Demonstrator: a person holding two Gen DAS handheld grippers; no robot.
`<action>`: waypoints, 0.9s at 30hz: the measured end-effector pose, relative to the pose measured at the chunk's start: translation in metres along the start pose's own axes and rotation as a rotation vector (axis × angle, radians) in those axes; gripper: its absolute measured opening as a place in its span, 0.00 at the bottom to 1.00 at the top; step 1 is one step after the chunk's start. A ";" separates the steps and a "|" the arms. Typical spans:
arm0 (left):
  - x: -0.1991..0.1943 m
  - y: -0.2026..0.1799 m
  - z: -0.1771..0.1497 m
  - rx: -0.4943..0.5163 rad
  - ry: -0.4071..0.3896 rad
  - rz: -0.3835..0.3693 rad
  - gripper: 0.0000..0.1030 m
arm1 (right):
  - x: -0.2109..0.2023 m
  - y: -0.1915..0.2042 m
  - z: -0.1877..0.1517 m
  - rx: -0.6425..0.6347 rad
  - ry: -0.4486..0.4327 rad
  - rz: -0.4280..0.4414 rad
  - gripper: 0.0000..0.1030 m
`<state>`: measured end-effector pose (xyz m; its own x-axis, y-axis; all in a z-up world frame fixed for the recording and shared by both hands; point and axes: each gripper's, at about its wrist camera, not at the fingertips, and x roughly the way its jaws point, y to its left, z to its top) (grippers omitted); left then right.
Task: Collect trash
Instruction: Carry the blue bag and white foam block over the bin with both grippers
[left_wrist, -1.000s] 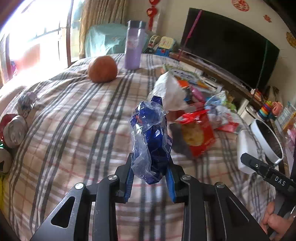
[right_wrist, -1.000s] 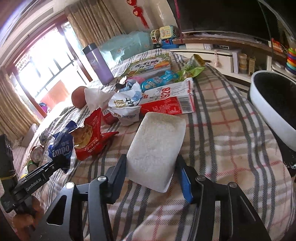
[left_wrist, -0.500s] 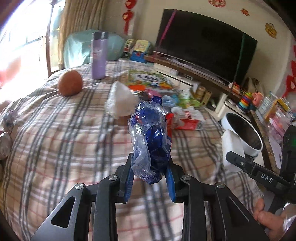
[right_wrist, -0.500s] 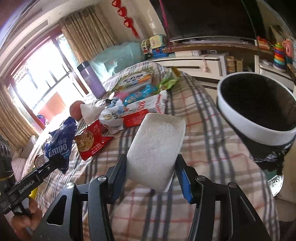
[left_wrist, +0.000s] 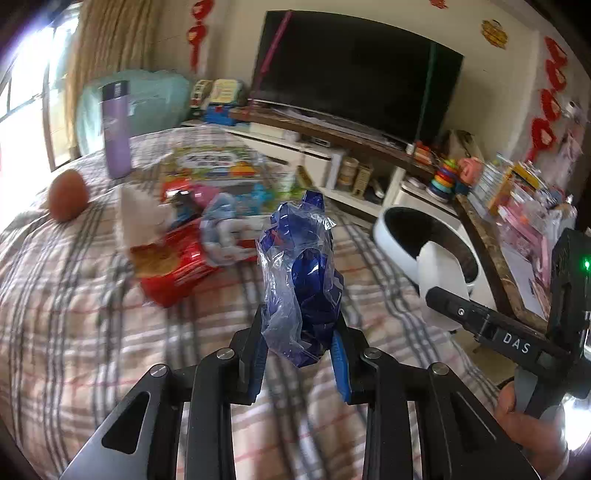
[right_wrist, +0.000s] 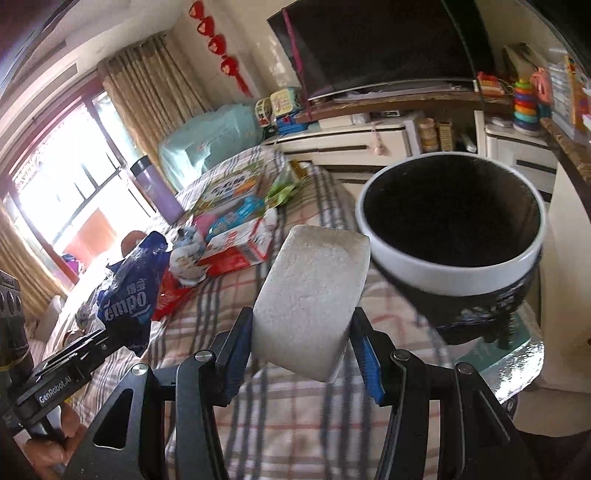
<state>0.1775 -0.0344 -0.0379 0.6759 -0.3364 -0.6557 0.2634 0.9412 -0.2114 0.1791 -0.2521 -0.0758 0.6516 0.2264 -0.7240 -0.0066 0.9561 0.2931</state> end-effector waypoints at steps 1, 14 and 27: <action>0.004 -0.004 0.001 0.011 0.004 -0.008 0.28 | -0.002 -0.003 0.001 0.004 -0.004 -0.004 0.51; 0.054 -0.035 0.021 0.066 0.059 -0.063 0.28 | -0.020 -0.045 0.016 0.051 -0.042 -0.066 0.51; 0.092 -0.063 0.037 0.107 0.093 -0.095 0.28 | -0.027 -0.077 0.032 0.082 -0.063 -0.115 0.51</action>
<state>0.2486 -0.1256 -0.0579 0.5790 -0.4149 -0.7019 0.3979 0.8951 -0.2009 0.1863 -0.3378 -0.0590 0.6905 0.1015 -0.7161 0.1310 0.9562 0.2619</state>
